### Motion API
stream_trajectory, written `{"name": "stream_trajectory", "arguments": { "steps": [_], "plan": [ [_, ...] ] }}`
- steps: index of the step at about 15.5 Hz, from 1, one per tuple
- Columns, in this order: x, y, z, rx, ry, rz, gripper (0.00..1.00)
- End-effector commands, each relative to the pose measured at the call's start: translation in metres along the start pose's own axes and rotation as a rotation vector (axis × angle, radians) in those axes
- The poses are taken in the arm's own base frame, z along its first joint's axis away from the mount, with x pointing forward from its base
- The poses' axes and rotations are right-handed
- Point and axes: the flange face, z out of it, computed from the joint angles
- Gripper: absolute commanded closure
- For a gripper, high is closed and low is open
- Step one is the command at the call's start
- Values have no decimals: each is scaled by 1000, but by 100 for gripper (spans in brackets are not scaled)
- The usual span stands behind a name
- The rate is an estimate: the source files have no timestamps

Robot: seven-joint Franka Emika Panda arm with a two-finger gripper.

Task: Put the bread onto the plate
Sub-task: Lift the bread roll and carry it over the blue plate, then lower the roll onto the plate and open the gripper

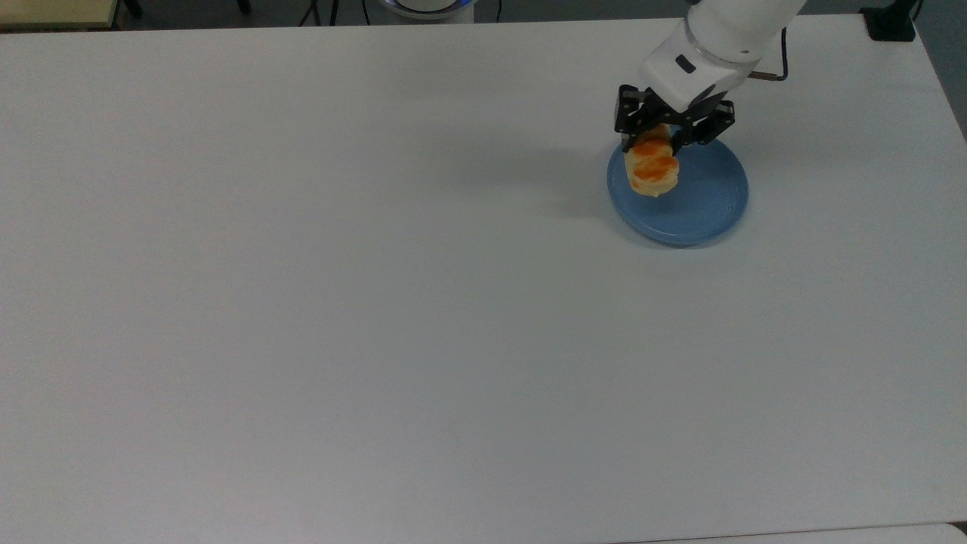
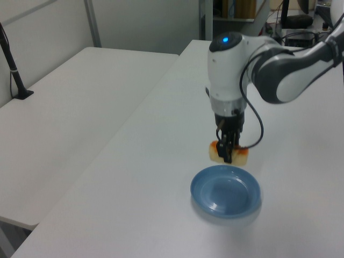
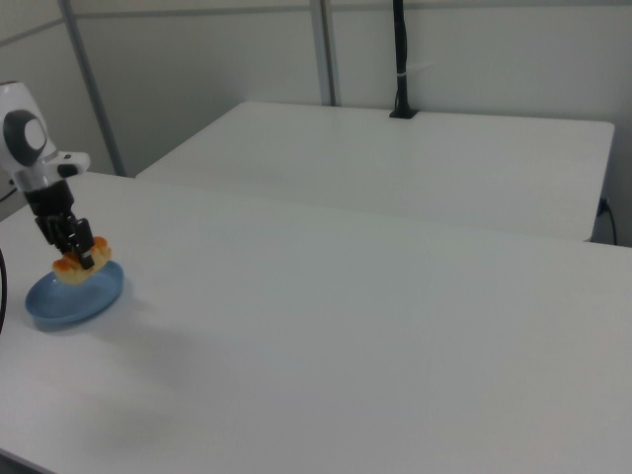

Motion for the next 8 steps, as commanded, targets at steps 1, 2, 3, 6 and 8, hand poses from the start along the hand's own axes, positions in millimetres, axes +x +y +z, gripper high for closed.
{"name": "stream_trajectory", "arguments": {
  "steps": [1, 2, 3, 6, 8],
  "plan": [
    [-7, -27, 26, 16, 15, 30, 40],
    [-10, -37, 33, 22, 21, 23, 40],
    [-11, -42, 39, 20, 25, 18, 40],
    [-12, -52, 53, 26, 27, 11, 37],
    [-15, -57, 54, 27, 29, 12, 5]
  ]
}}
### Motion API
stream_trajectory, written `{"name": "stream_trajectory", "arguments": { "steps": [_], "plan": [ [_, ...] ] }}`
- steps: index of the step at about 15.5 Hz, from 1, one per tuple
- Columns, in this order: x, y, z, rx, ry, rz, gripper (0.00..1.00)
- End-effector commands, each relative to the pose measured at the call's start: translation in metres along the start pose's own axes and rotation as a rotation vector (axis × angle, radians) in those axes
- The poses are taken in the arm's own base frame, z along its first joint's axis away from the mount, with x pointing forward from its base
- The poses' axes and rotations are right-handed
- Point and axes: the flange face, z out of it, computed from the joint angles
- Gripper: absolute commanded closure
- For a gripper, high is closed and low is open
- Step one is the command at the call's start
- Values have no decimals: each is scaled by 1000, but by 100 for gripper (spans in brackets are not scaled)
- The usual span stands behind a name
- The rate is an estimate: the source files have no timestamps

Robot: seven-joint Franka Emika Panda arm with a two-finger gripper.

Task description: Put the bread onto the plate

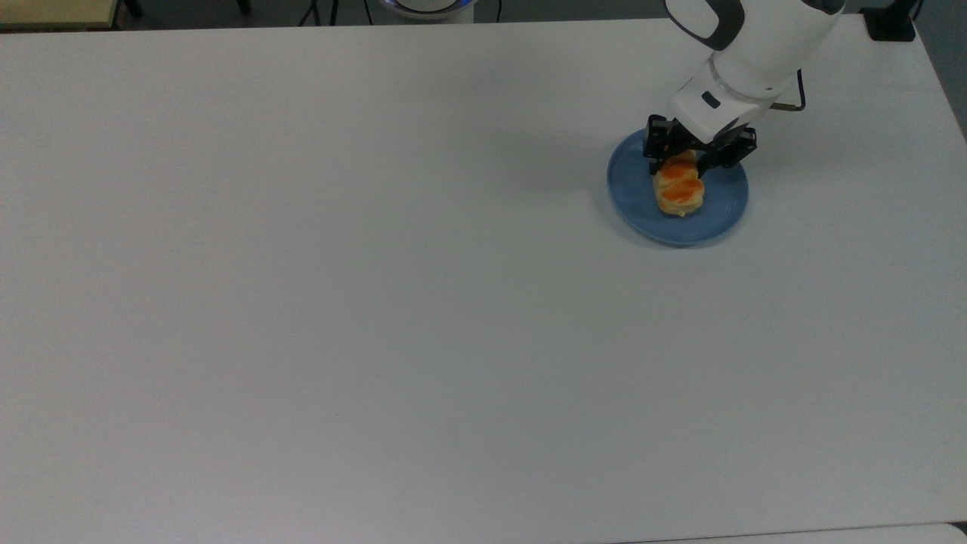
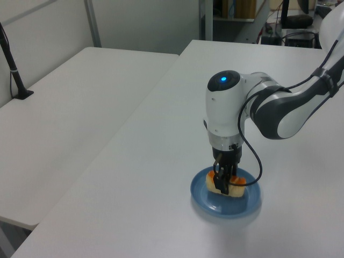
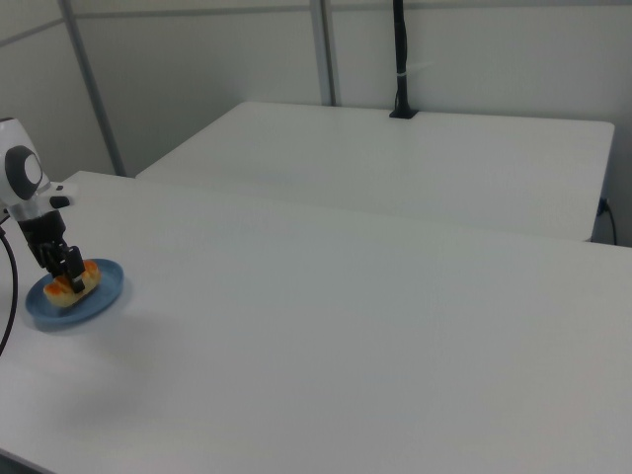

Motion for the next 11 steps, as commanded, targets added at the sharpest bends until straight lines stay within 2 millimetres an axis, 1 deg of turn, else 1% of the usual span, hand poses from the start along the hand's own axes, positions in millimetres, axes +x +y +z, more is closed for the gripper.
{"name": "stream_trajectory", "arguments": {
  "steps": [1, 3, 4, 5, 6, 7, 9, 10, 11],
  "plan": [
    [-4, -7, -3, -1, 30, 13, 0],
    [-4, -6, -5, -5, 30, 11, 0],
    [-4, -4, -12, -8, 39, 12, 0],
    [-3, 5, -25, -18, 40, 24, 0],
    [-1, 16, -48, -32, 38, 34, 0],
    [3, 30, -66, -51, 27, 46, 0],
    [9, 79, -116, -70, 14, 22, 0],
    [12, 121, -150, -76, 2, 22, 0],
    [13, 149, -172, -70, 3, 54, 0]
  ]
}}
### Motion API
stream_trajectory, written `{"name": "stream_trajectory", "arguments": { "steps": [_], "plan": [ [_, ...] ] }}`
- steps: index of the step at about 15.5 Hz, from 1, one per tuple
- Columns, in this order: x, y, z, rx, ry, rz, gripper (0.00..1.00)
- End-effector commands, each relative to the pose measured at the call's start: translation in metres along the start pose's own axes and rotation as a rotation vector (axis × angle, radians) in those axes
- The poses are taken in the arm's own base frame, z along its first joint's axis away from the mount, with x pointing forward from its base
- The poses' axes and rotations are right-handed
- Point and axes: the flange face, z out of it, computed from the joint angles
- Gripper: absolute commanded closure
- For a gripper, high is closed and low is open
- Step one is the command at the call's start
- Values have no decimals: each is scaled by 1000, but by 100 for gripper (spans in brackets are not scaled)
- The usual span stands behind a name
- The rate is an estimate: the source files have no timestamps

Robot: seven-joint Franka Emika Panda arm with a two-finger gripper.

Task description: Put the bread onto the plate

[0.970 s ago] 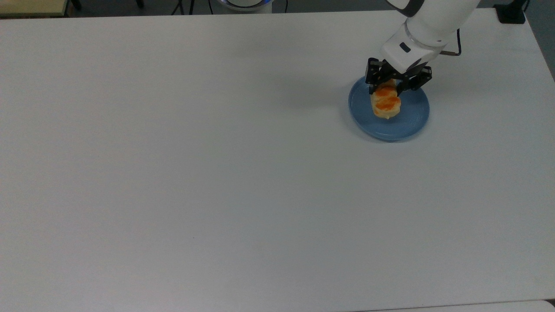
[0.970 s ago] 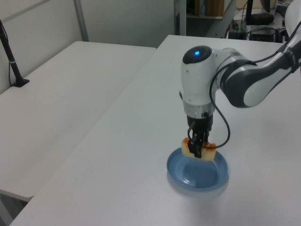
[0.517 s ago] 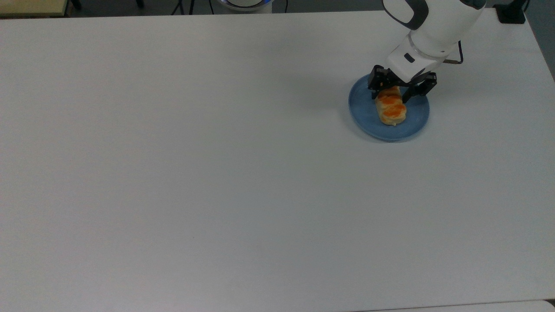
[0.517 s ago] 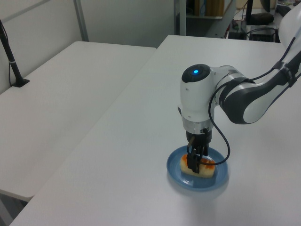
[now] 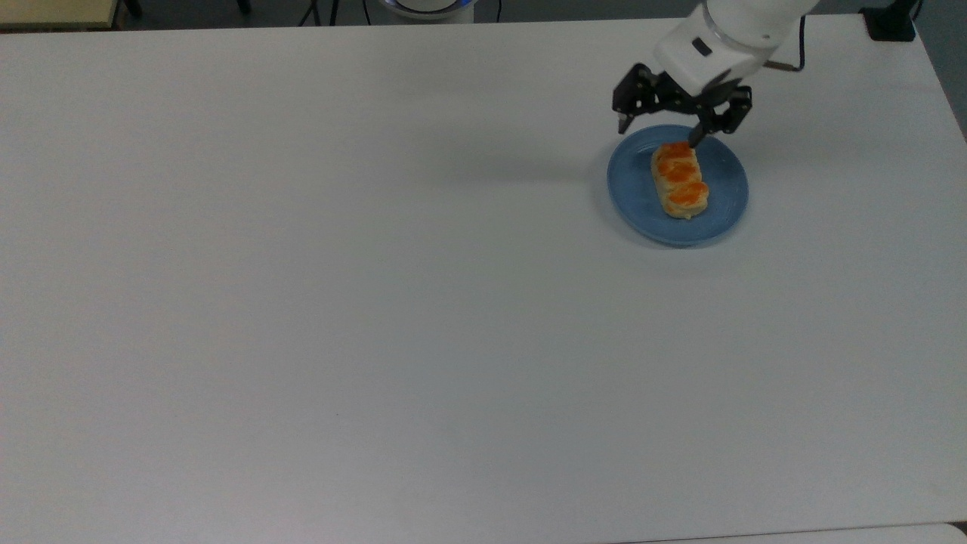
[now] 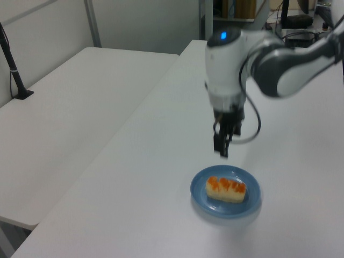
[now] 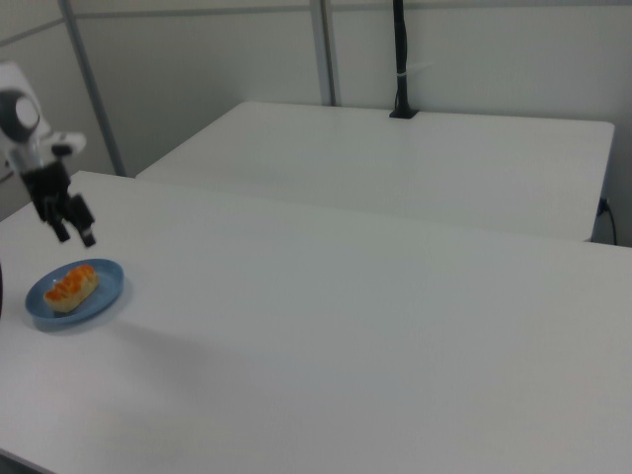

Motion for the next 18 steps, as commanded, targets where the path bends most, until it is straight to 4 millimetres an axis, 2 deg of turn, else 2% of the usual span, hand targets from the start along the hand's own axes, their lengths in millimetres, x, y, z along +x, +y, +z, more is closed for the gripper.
{"name": "stream_trajectory", "arguments": {
  "steps": [1, 3, 6, 9, 10, 13, 14, 16, 18],
  "plan": [
    [3, 119, -85, 15, 12, 68, 0],
    [11, 180, -116, 48, 51, 130, 0],
    [14, 274, -146, 92, 77, 158, 0],
    [-2, 364, -166, 169, 114, 99, 0],
    [-7, 384, -170, 182, 127, 66, 0],
    [-5, 435, -163, 199, 135, 35, 0],
    [-5, 447, -162, 196, 141, 13, 0],
    [-6, 455, -161, 189, 147, -42, 0],
    [-2, 454, -157, 185, 143, -53, 0]
  ]
}}
